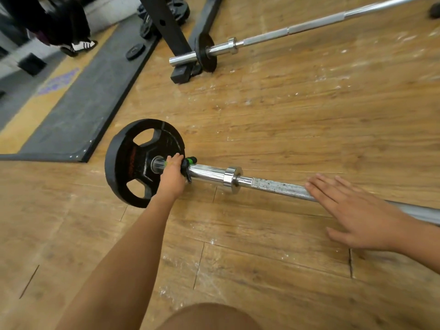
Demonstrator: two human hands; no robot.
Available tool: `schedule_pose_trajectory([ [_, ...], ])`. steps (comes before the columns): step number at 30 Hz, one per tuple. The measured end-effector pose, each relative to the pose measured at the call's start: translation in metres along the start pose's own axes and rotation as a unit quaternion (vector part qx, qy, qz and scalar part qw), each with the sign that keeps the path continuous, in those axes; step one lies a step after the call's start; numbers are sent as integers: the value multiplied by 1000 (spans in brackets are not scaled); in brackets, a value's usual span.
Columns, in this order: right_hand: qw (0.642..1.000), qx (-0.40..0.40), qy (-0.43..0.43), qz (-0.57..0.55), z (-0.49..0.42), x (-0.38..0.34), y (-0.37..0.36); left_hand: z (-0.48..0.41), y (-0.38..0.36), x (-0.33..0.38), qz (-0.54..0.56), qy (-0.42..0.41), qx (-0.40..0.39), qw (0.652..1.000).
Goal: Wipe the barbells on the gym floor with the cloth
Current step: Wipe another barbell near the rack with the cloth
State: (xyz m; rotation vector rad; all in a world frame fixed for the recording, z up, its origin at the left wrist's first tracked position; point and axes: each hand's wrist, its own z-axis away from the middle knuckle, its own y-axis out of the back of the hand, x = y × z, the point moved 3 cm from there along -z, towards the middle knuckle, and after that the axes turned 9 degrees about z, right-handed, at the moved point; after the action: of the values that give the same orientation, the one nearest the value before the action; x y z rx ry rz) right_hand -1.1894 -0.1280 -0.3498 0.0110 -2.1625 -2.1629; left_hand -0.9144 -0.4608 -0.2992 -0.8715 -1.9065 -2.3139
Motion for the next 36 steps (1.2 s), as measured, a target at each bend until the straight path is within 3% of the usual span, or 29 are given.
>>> schedule_pose_trajectory([
  [6,1000,7,-9,3,0,-2,-1,-4,3,-8,-26,-28,-46,998],
  [11,999,25,-7,19,1,-2,2,1,-10,1,20,-7,4,1000],
  [15,999,30,-11,23,1,-6,1,3,-9,-14,5,-32,-27,999],
  [20,999,33,-6,13,2,-6,-1,-2,5,-10,35,55,7,998],
  [25,1000,3,-13,-12,4,-13,-2,14,2,-5,10,-21,-30,999],
  [30,1000,0,-13,-6,10,-16,-2,5,10,-4,-28,20,-39,999],
  [36,1000,10,-10,-1,15,-30,0,23,7,-3,-42,-10,-62,997],
])
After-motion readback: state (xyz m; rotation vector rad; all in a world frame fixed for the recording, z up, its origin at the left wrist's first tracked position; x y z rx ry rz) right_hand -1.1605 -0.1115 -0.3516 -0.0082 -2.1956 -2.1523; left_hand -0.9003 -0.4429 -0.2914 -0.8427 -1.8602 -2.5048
